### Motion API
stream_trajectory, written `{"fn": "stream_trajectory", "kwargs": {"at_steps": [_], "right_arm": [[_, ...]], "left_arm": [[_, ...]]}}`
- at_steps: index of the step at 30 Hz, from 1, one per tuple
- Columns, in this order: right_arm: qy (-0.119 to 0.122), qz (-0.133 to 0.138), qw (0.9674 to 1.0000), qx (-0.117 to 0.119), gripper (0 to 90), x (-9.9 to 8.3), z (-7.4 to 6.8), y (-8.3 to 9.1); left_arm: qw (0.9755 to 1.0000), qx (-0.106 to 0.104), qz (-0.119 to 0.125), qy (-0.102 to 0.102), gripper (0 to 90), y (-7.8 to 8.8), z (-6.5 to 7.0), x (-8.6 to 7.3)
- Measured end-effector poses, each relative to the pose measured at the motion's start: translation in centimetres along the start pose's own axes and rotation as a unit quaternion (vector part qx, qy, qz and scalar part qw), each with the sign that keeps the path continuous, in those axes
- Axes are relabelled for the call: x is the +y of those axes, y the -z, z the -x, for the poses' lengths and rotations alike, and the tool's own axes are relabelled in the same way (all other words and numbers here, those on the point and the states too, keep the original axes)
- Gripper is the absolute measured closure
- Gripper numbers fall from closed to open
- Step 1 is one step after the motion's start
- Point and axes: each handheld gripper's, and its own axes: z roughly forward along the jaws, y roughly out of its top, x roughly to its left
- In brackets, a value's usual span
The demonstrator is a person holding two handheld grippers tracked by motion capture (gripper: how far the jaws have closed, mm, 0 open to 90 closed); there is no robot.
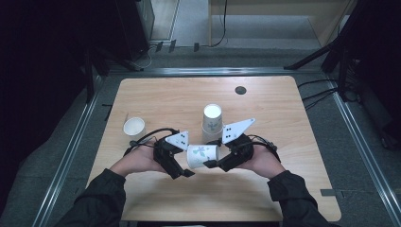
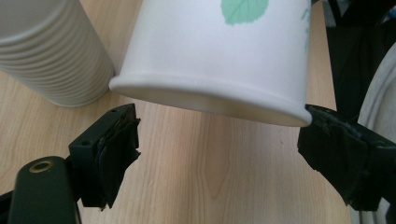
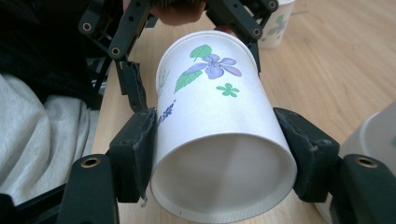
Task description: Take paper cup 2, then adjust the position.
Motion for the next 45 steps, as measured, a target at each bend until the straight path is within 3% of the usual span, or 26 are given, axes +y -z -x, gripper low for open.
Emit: {"fn": "stream_trajectory", "kwargs": {"at_steps": [8,14,18,26,35,45], "right_arm": [[-0.004,0.020,0.9998,-0.003,34.5,0.2,0.0,0.8],[-0.006,0.040,0.9992,-0.001,34.5,0.5,0.0,1.2],[-0.009,0.051,0.9987,0.003,34.5,0.6,-0.1,1.5],[-0.017,0.074,0.9970,0.018,34.5,0.8,-0.1,1.8],[-0.020,0.081,0.9959,0.034,34.5,1.0,-0.2,1.7],[-0.018,0.080,0.9959,0.039,35.0,1.0,-0.3,1.4]], "left_arm": [[0.9993,-0.001,0.032,0.018,12.7,0.6,-0.4,0.1],[0.9967,-0.008,0.073,0.034,12.8,0.8,-0.4,0.1],[0.9949,-0.019,0.093,0.033,13.3,0.8,-0.1,0.4],[0.9917,-0.018,0.124,0.031,13.7,0.7,0.2,0.8],[0.9879,-0.025,0.150,0.031,16.7,1.2,0.3,0.8],[0.9870,-0.023,0.156,0.032,23.3,1.4,0.4,0.6]]}}
